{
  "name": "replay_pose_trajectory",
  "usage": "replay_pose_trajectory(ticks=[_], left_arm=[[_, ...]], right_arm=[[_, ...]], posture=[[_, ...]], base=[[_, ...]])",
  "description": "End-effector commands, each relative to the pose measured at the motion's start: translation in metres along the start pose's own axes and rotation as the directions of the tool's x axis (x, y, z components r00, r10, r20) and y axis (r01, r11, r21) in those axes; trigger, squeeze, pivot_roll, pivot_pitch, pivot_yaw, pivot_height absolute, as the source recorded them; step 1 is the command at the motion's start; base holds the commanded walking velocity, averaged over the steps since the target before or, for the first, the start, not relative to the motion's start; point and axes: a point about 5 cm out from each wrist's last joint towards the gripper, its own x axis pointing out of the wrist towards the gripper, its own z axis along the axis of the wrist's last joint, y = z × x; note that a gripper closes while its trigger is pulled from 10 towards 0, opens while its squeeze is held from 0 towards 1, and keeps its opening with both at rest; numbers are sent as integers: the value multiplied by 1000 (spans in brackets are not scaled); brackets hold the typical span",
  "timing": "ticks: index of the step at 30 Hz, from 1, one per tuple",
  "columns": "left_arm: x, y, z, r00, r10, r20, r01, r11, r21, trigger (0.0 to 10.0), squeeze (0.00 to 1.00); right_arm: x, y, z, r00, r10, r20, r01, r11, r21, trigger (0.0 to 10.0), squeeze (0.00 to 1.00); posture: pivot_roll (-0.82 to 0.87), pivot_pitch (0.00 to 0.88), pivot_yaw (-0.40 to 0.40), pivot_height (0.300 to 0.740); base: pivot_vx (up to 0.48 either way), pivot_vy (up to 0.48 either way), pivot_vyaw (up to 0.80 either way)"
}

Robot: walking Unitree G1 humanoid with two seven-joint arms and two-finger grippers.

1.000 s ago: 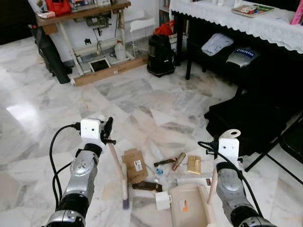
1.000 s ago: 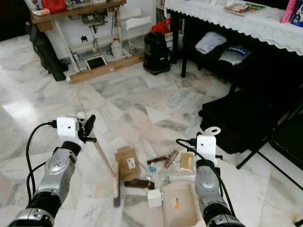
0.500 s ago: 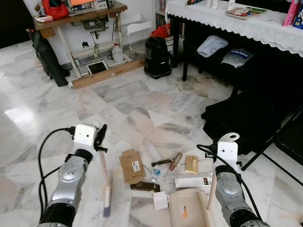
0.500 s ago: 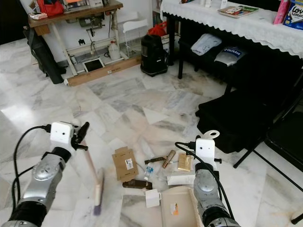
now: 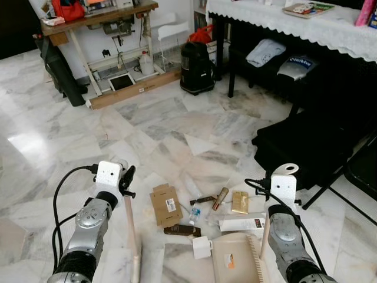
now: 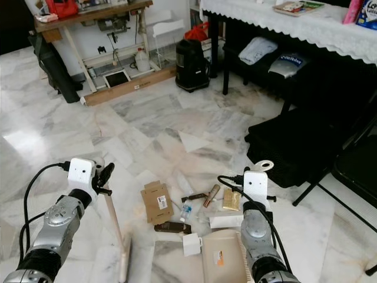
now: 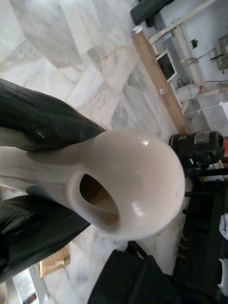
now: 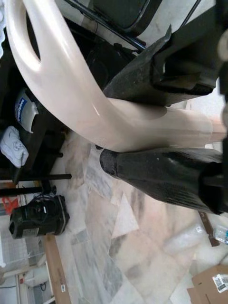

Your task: Sweep floor

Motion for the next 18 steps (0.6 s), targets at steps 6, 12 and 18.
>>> replay_pose_trajectory(ticks=[6, 12, 18], left_arm=[[14, 7, 17, 995, 73, 68, -62, 986, -153, 10000, 0], [19, 2, 21, 996, 44, 80, -26, 977, -212, 10000, 0], [20, 4, 22, 996, 37, 83, -16, 972, -234, 10000, 0]], right_arm=[[0, -3, 4, 999, -14, 34, 13, 1000, 10, 10000, 0], [1, -4, 4, 999, -18, 32, 17, 1000, 7, 10000, 0], [2, -4, 5, 999, -18, 29, 18, 1000, 9, 10000, 0]], posture=[[-114, 42, 130, 740], [-112, 44, 126, 740], [-102, 49, 126, 740]], base=[[0, 0, 0], [0, 0, 0], [0, 0, 0]])
